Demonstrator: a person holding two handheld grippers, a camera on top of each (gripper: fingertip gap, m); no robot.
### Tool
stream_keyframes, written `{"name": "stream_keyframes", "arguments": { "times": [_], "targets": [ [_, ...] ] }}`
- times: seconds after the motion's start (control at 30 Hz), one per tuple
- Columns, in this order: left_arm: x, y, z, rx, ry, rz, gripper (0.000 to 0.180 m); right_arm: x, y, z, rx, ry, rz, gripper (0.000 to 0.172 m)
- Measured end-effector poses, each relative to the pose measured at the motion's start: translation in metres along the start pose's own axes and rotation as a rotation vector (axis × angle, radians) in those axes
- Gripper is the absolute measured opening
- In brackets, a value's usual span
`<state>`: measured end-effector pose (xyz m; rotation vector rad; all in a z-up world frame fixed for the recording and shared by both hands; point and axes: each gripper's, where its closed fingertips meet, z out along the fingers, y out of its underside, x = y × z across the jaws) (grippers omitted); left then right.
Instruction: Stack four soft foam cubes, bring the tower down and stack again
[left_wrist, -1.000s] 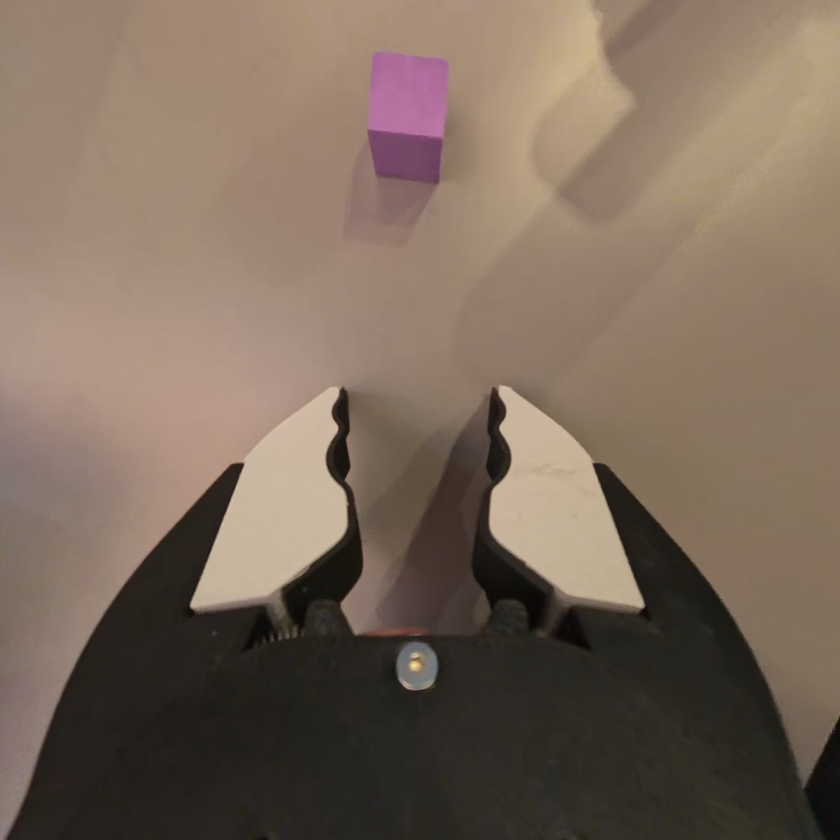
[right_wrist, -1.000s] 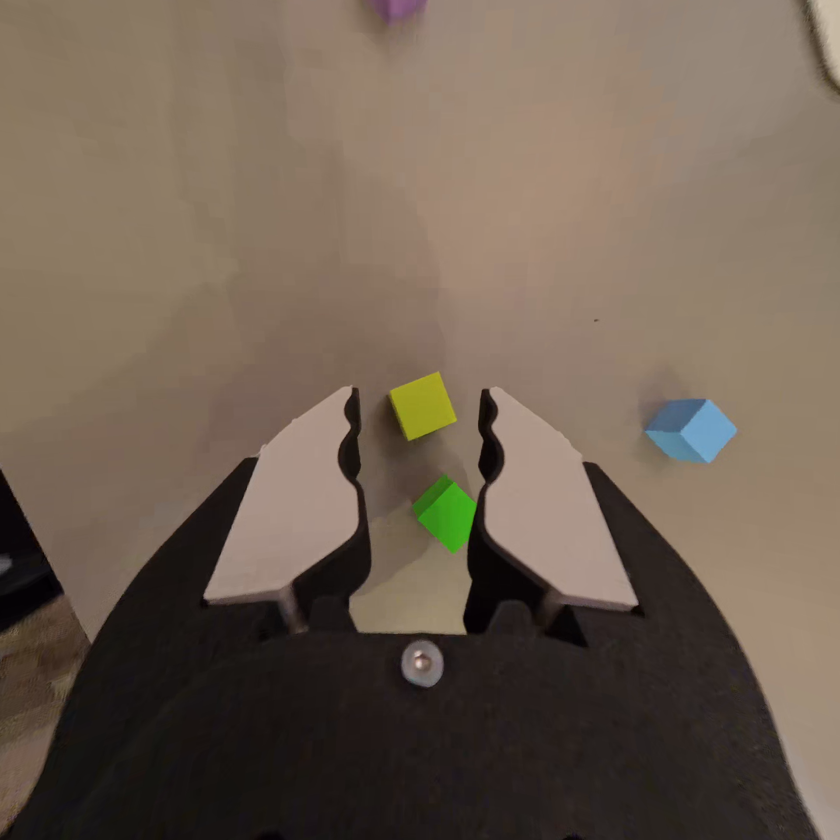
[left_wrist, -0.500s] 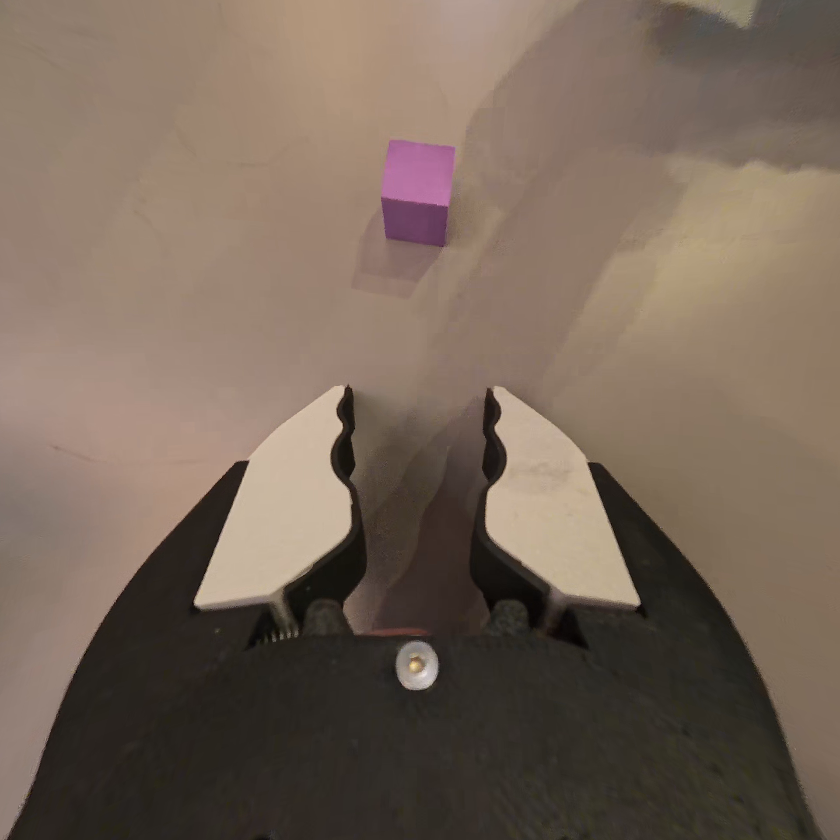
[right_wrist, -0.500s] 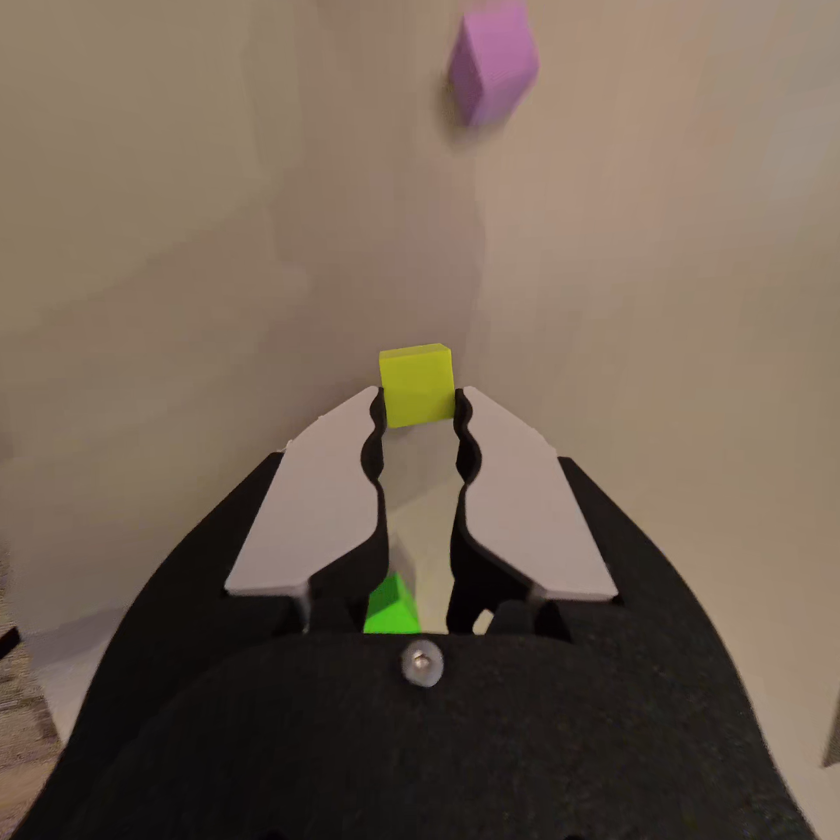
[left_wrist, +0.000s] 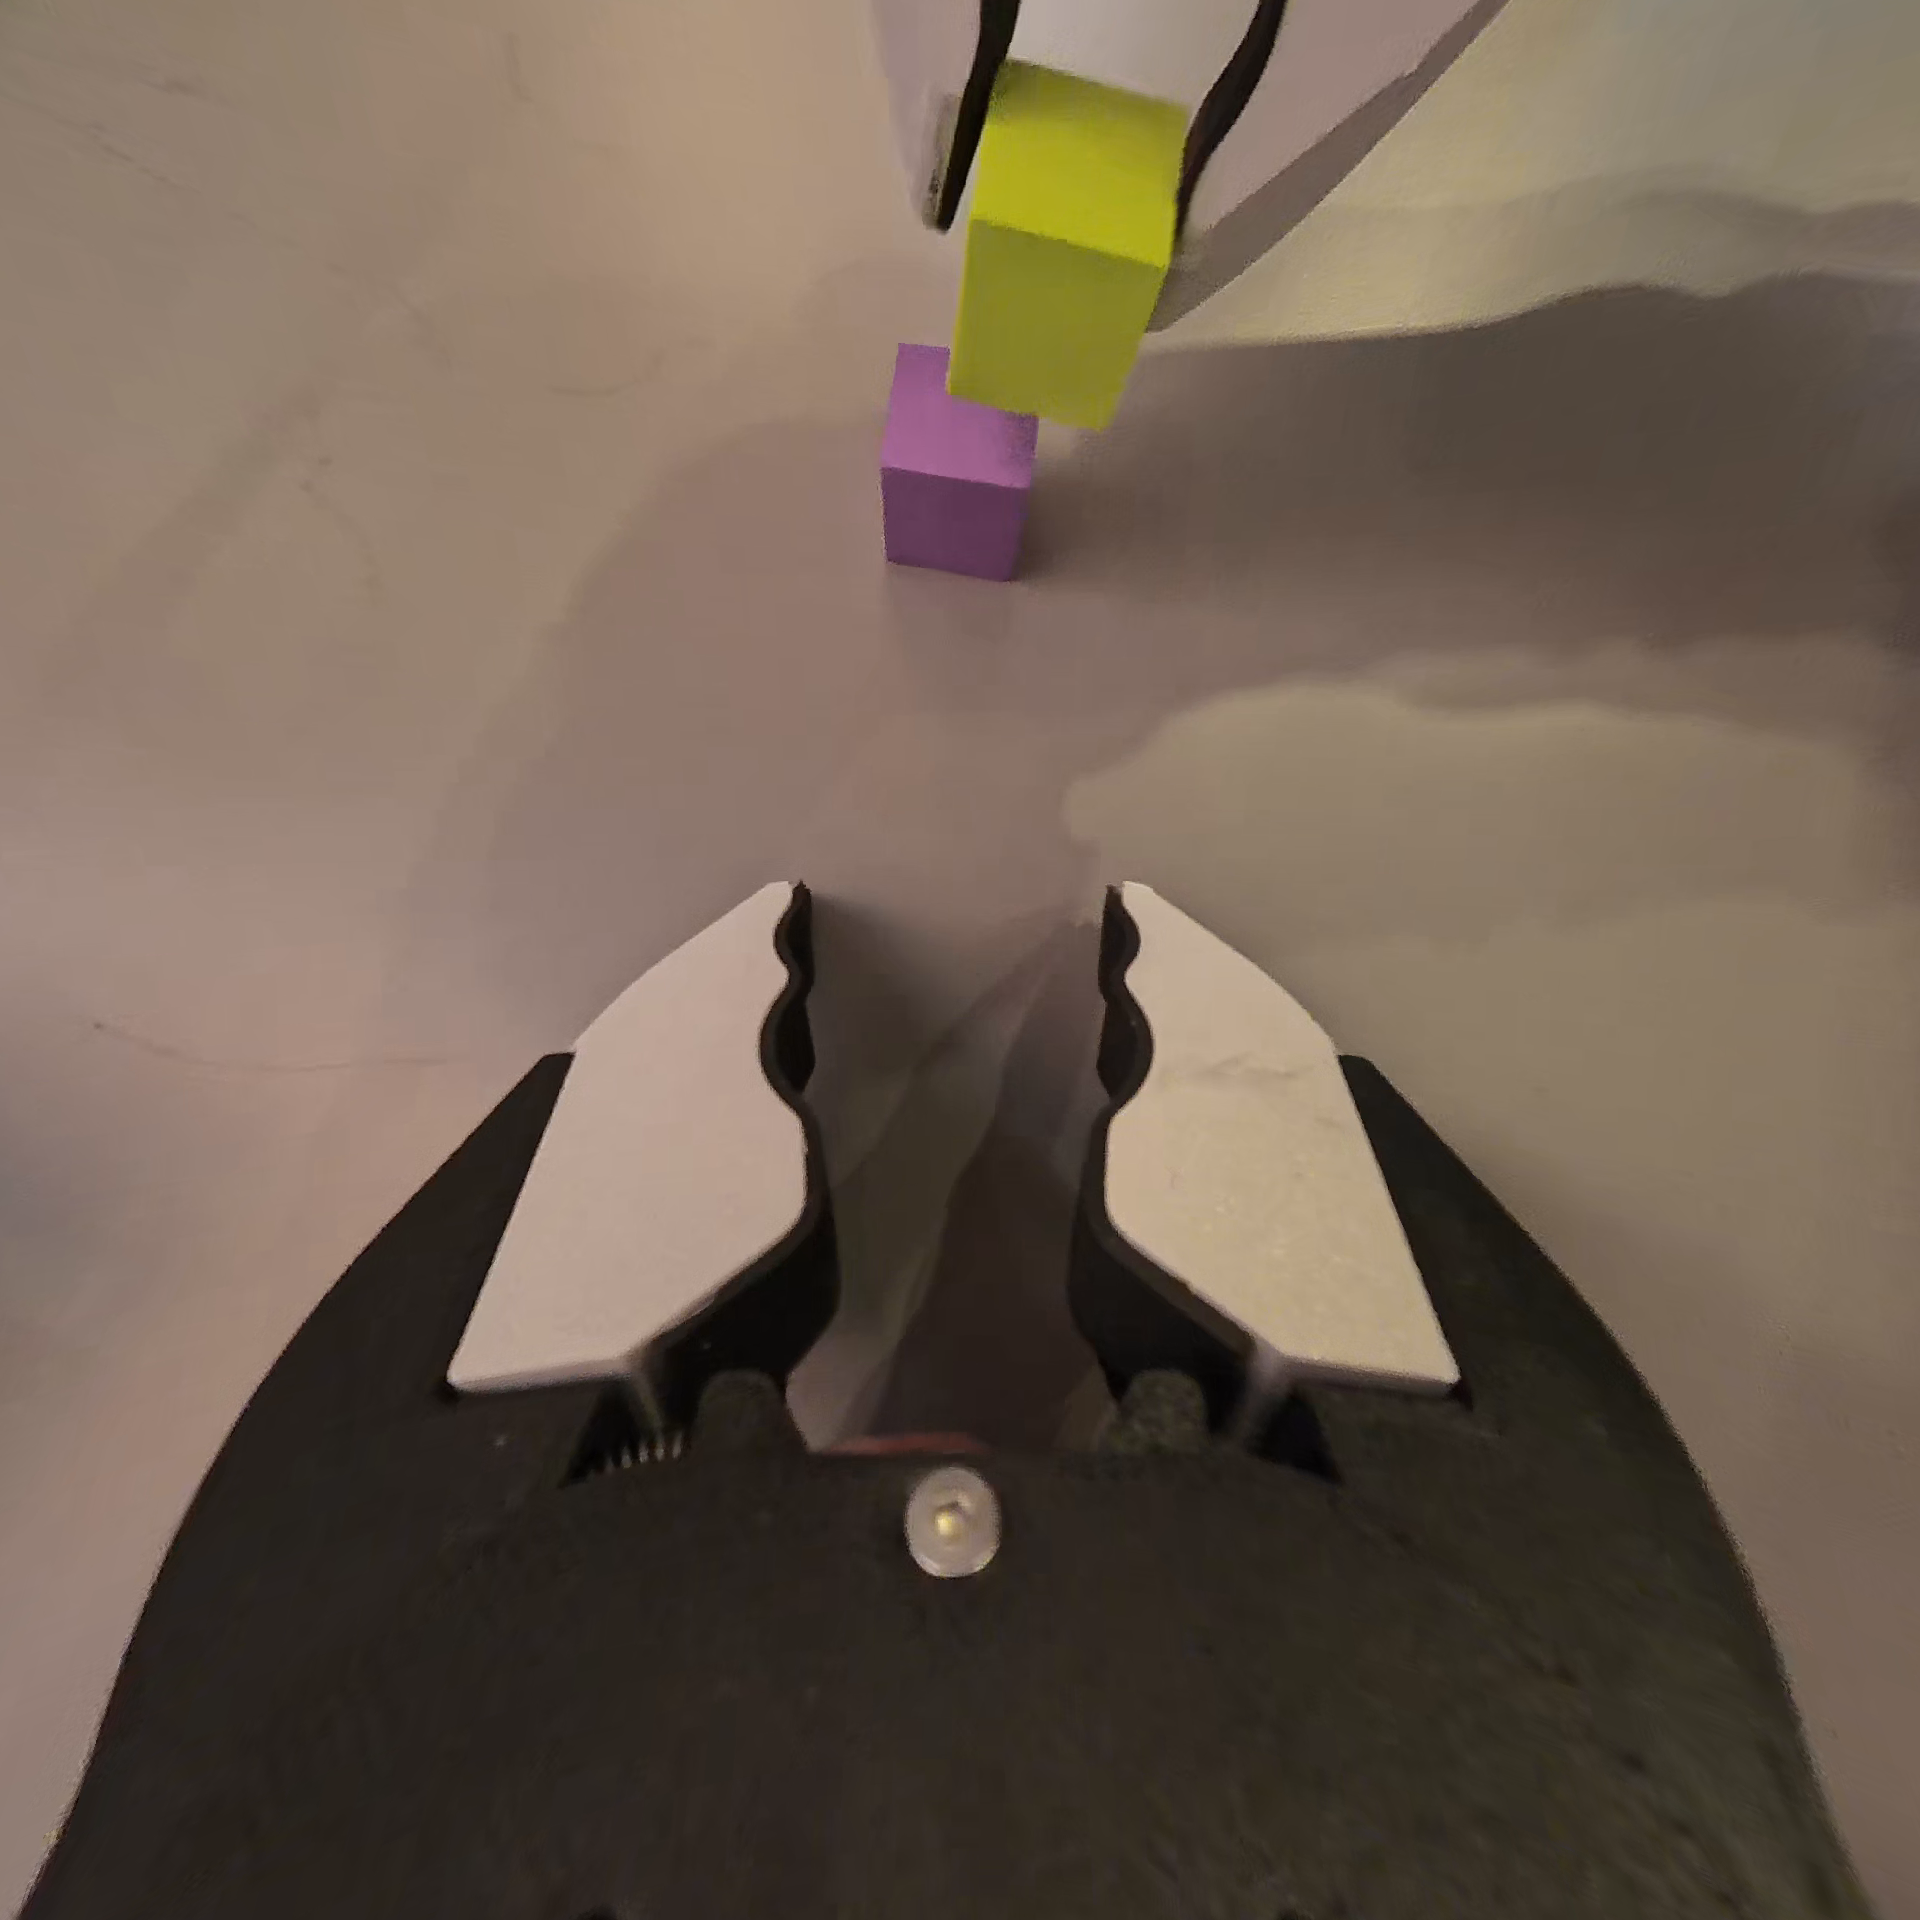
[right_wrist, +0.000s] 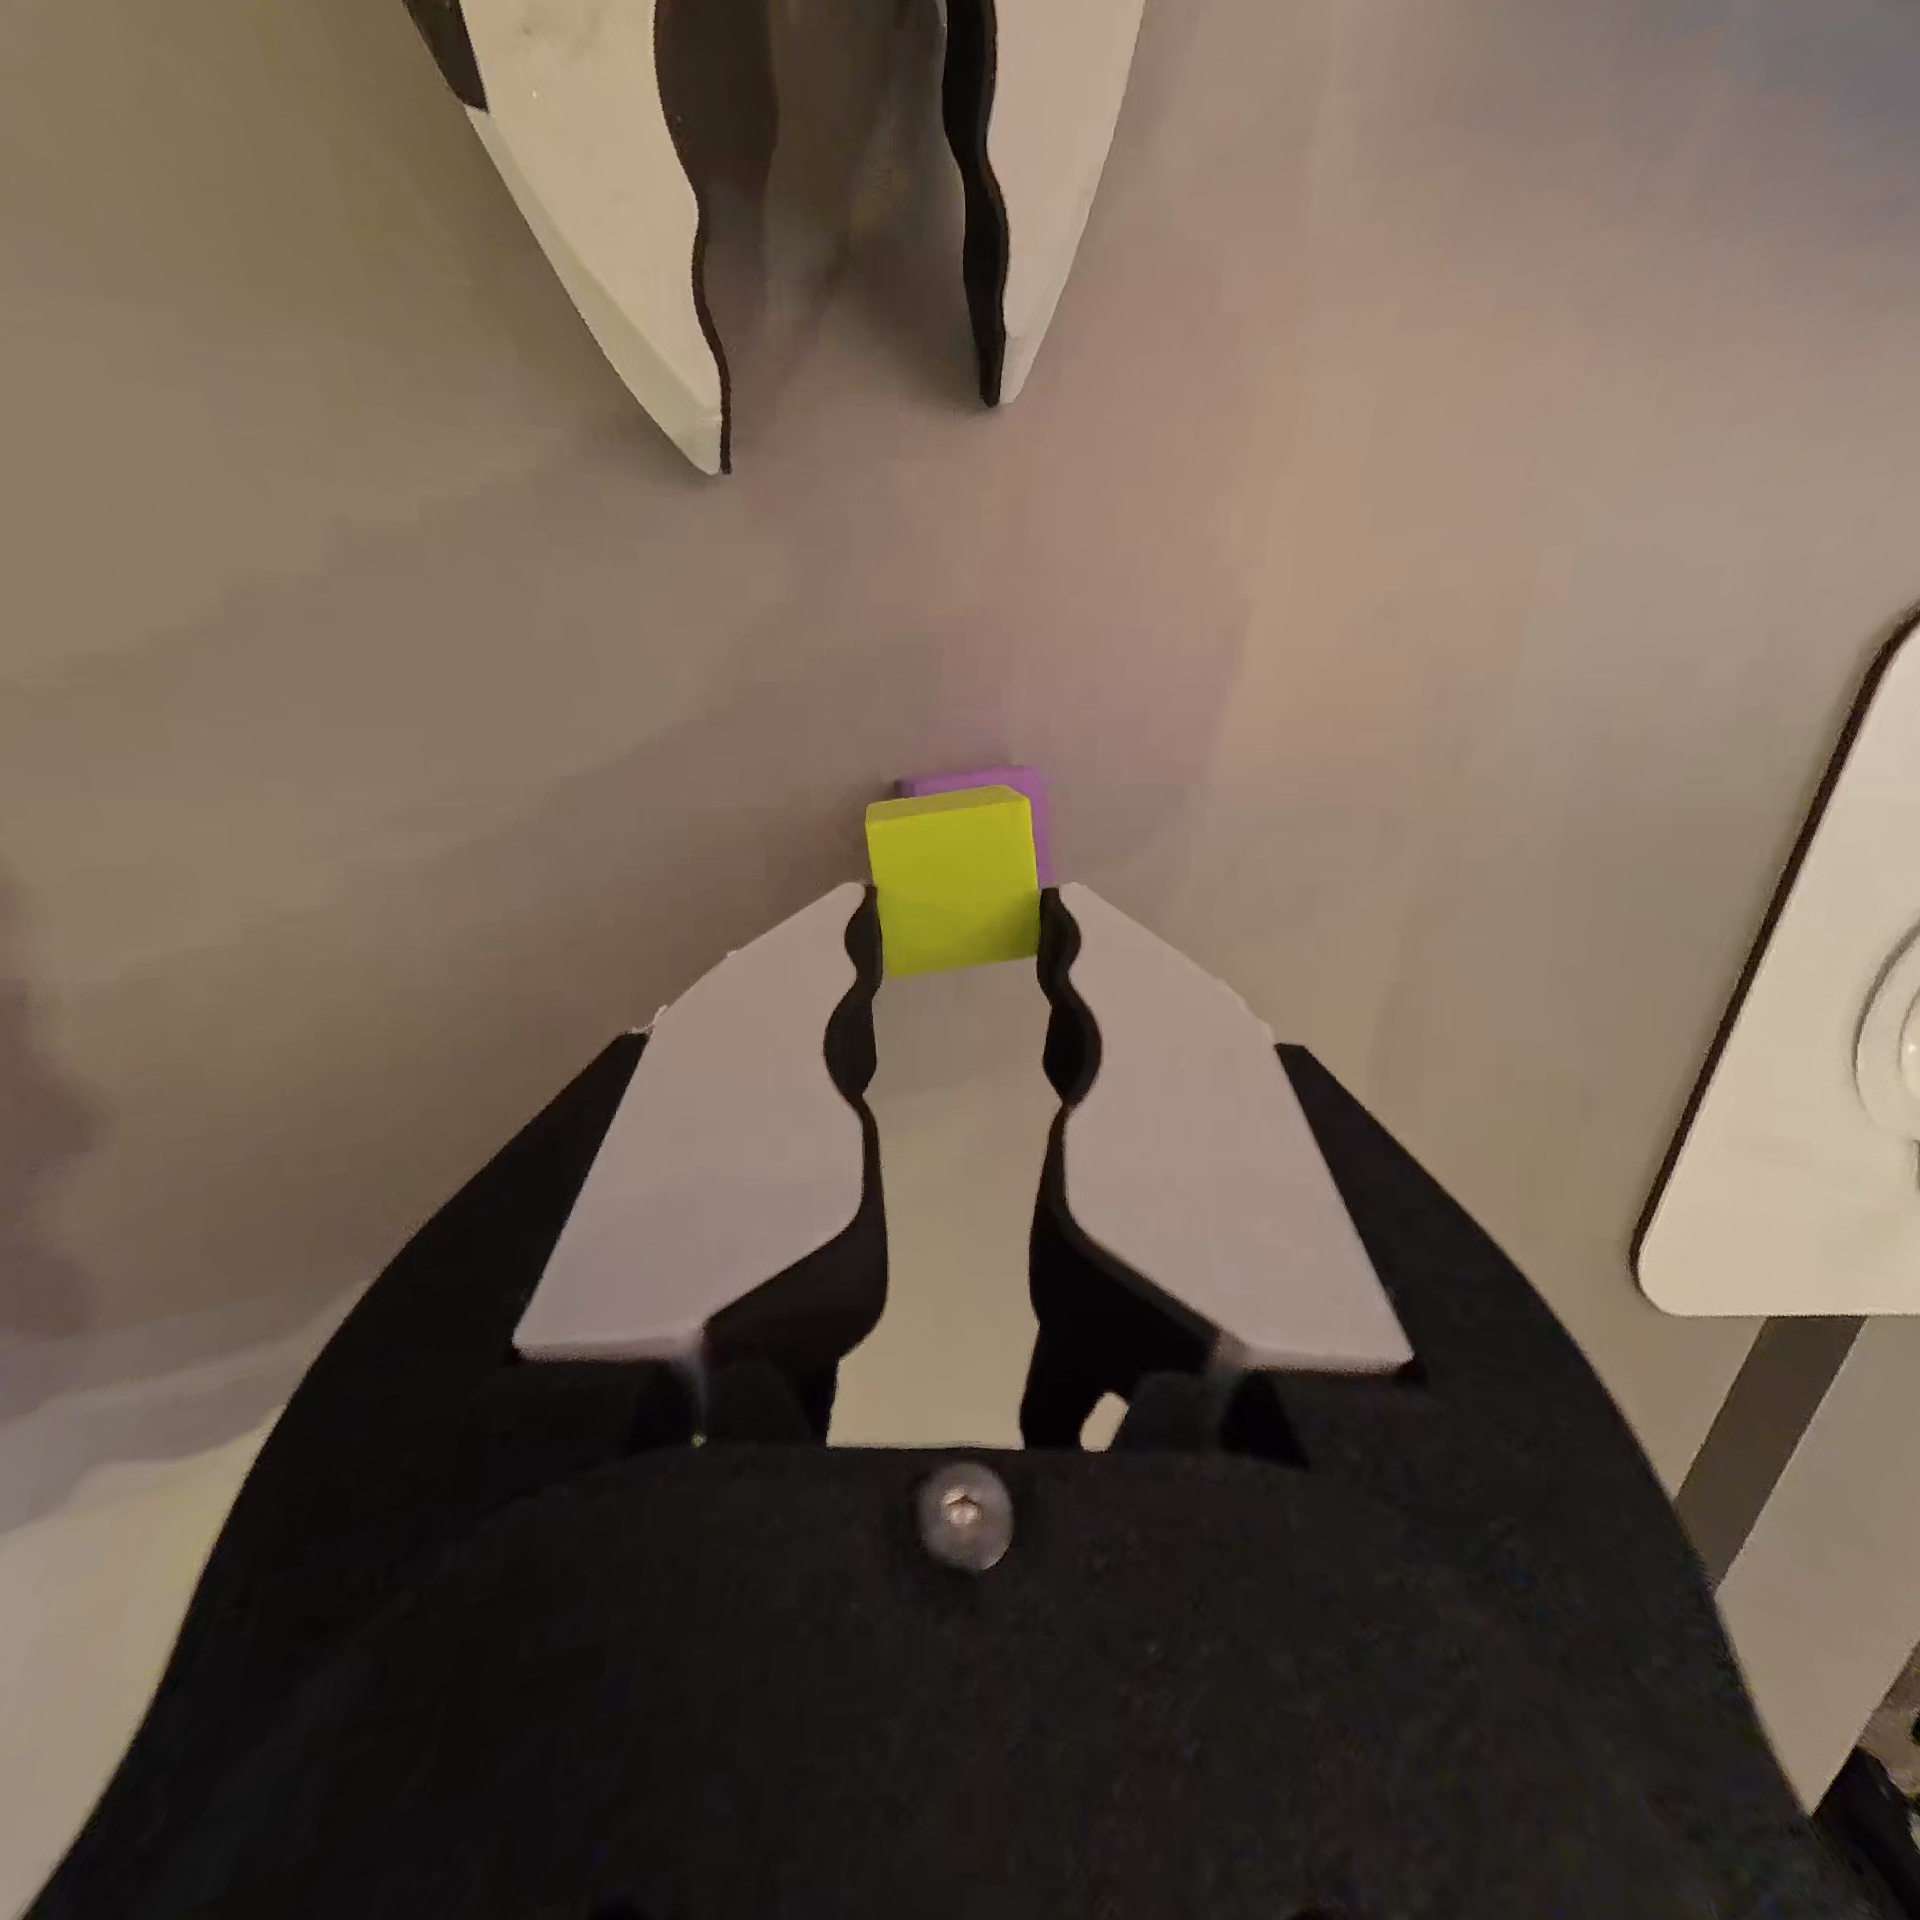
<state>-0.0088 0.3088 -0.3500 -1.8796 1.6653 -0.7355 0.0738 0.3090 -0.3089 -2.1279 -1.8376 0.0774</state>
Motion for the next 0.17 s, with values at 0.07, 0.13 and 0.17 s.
{"name": "stream_keyframes", "arguments": {
  "times": [0.07, 0.13, 0.17],
  "targets": [
    [-0.0001, 0.0001, 0.0002, -0.001, -0.006, 0.006, 0.052, 0.0023, -0.0002, 0.0024, -0.008, -0.010, -0.010, 0.028],
    [0.0004, 0.0003, 0.0003, -0.002, -0.008, 0.013, 0.052, 0.0035, 0.0010, 0.0044, -0.016, -0.022, -0.018, 0.028],
    [0.0004, 0.0002, 0.0003, -0.002, -0.006, 0.012, 0.052, 0.0040, 0.0019, 0.0055, -0.022, -0.027, -0.023, 0.028]
  ]
}}
